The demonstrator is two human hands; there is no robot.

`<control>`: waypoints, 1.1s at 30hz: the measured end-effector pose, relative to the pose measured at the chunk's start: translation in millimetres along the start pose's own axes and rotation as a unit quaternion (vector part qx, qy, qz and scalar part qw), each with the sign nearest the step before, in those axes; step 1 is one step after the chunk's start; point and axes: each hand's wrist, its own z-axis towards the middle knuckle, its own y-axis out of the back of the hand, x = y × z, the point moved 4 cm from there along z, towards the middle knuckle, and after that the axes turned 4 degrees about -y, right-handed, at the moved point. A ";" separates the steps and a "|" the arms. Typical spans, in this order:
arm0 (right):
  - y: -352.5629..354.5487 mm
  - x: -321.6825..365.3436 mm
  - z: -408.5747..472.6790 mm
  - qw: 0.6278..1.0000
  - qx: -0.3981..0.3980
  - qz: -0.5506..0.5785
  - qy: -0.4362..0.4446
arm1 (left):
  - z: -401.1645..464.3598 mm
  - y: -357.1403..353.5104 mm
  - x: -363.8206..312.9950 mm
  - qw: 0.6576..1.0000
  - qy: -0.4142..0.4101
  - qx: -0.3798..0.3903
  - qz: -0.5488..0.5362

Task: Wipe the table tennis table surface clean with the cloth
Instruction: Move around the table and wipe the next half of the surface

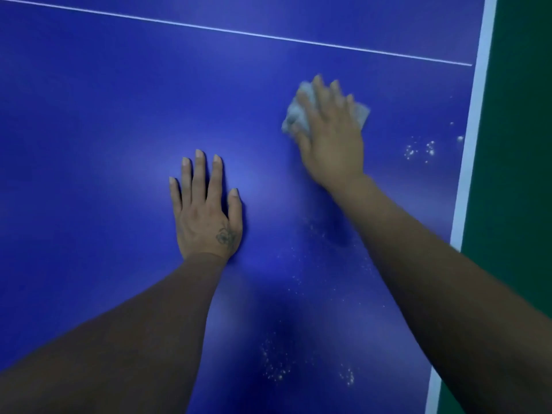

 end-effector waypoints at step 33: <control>22.2 -31.9 -198.5 0.990 0.009 0.008 -0.139 | -138.3 18.9 28.0 0.993 -0.100 0.055 0.007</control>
